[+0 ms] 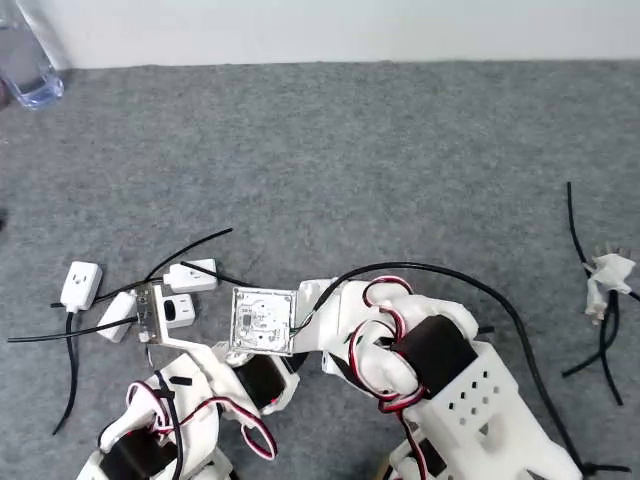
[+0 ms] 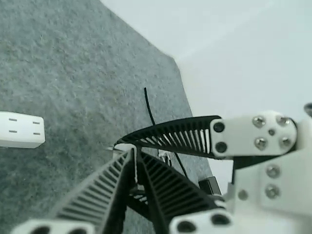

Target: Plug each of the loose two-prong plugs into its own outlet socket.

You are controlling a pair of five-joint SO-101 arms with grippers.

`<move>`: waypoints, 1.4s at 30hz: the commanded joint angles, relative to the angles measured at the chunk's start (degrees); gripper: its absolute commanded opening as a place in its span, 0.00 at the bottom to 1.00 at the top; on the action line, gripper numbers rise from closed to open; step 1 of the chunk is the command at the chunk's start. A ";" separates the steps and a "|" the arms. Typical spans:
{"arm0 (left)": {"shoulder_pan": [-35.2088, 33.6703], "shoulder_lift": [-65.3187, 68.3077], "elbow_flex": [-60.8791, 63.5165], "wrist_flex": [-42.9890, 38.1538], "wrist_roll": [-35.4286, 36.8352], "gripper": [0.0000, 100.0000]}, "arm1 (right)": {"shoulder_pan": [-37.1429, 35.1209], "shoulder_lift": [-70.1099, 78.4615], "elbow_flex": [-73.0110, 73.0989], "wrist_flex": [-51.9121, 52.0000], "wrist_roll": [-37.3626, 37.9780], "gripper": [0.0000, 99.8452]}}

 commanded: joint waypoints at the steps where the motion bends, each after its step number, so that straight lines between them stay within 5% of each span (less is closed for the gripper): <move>1: 0.26 -0.53 1.27 -0.79 -0.35 0.01 | -2.68 -1.19 -6.95 1.63 0.18 0.01; 42: 0.26 -0.53 1.36 -0.35 -0.35 0.01 | -2.59 -0.66 -22.59 9.71 -2.73 0.01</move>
